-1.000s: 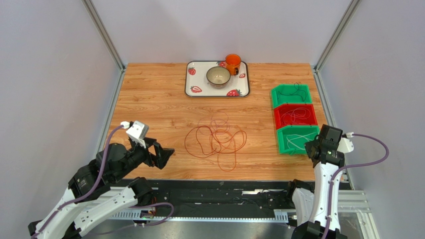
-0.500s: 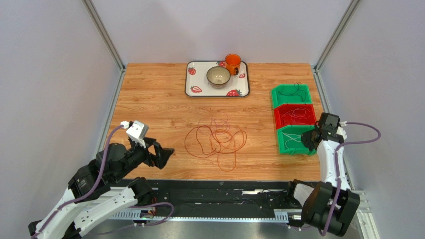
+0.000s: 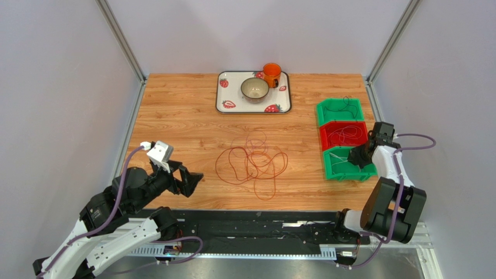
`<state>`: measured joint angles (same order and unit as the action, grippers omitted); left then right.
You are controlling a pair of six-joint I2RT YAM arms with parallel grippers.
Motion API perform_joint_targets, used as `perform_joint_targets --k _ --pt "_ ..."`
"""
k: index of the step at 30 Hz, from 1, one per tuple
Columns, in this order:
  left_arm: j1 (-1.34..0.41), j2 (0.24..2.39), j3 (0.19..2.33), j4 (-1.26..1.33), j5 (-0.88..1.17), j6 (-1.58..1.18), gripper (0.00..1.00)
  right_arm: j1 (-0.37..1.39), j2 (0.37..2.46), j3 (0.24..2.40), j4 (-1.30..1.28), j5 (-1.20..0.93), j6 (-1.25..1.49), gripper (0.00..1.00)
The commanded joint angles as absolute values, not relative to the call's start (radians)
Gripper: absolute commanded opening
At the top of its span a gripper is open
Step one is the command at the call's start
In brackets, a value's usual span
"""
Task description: Untangle the cables
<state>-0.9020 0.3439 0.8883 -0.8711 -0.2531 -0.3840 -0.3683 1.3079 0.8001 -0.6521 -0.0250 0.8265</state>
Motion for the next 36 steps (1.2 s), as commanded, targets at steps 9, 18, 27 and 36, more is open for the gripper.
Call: perform_joint_targets --k 9,18,27,36 --pt "-0.905 0.327 0.885 -0.854 -0.268 -0.387 0.98 -0.374 1.121 0.893 -0.75 -0.124 0.775 0.36" --pt "-0.905 0.314 0.885 -0.853 -0.267 -0.385 0.98 -0.374 1.022 0.969 -0.923 -0.155 0.735 0.4" --pt "-0.905 0.31 0.884 -0.851 -0.264 -0.383 0.98 -0.376 0.897 1.097 -1.04 -0.081 0.703 0.43" --pt "-0.905 0.333 0.879 -0.848 -0.265 -0.383 0.98 -0.35 0.847 1.002 -0.862 -0.313 0.623 0.32"
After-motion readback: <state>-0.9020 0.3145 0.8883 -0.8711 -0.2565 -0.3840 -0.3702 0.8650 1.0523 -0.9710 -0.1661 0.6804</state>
